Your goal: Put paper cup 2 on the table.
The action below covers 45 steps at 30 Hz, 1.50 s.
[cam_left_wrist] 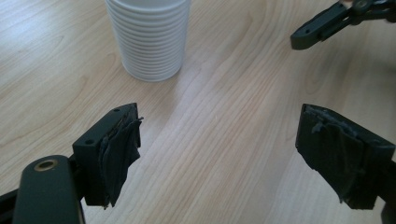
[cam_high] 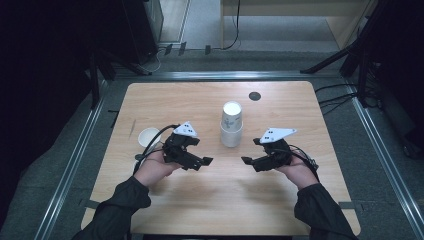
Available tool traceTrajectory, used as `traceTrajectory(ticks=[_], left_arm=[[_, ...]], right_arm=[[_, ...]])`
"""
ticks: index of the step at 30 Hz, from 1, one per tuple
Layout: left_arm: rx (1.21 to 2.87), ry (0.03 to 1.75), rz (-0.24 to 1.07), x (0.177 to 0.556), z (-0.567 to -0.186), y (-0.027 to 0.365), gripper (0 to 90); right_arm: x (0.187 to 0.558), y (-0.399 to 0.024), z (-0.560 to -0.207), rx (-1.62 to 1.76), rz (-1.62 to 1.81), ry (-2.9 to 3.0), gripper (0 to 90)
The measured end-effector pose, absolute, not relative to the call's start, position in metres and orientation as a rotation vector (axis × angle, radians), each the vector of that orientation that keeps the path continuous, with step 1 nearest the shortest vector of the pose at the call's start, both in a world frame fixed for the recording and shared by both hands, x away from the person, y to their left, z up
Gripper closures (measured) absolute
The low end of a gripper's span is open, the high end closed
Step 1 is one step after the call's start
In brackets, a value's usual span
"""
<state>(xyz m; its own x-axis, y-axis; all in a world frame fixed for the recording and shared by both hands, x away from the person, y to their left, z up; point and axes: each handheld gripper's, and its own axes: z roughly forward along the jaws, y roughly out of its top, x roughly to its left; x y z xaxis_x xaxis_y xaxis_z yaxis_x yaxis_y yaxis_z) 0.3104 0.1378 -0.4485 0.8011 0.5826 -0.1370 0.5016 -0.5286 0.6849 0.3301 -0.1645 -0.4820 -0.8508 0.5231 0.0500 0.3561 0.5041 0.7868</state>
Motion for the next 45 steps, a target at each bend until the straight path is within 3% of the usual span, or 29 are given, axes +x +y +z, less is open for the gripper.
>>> traceTrajectory(ticks=[17, 45], left_arm=[[2.220, 0.761, 0.185, 0.300, -0.474, 0.112, 14.2], [2.259, 0.754, 0.216, 0.302, -0.485, 0.114, 14.3]], right_arm=[[0.326, -0.156, -0.485, 0.698, 1.250, 2.584, 21.0], [0.320, -0.145, -0.485, 0.633, 1.251, 2.625, 21.0]])
